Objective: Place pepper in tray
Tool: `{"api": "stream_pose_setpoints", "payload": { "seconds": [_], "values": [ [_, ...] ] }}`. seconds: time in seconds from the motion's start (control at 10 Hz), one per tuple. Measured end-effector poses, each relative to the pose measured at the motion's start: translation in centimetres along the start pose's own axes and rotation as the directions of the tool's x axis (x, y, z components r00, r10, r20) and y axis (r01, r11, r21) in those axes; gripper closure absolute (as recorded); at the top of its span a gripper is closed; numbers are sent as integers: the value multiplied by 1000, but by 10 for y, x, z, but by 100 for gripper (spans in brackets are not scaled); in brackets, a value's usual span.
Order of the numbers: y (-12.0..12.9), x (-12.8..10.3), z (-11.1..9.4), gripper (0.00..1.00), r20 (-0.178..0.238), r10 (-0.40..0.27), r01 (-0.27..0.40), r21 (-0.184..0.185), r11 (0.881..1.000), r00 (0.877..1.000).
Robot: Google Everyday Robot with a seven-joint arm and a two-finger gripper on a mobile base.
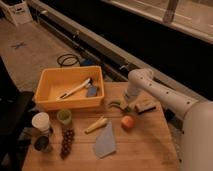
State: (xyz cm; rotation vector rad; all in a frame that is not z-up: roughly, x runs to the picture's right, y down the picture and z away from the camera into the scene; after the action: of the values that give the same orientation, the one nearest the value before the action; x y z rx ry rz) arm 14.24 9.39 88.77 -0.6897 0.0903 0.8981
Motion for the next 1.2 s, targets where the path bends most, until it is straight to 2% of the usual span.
{"api": "stream_pose_setpoints", "payload": {
  "seconds": [0.1,0.2,0.3,0.4,0.5,0.6,0.7,0.8,1.0,1.2],
  "values": [
    [-5,-2,-25,100,21,58,-59,50,997,998],
    [-12,-3,-56,100,47,127,-132,107,985,991],
    [-20,-2,-75,100,65,176,-184,145,972,982],
    [-29,-2,-93,100,82,223,-235,184,954,971],
    [-46,0,-113,100,106,277,-295,231,927,955],
    [-57,-2,-130,100,122,304,-326,260,909,945],
    [-65,-7,-142,100,136,317,-344,279,897,938],
    [-77,-22,-155,100,154,318,-351,294,889,935],
    [-96,-62,-158,100,171,284,-324,301,897,944],
    [-100,-119,-147,100,176,208,-253,291,923,962]
  ]
}}
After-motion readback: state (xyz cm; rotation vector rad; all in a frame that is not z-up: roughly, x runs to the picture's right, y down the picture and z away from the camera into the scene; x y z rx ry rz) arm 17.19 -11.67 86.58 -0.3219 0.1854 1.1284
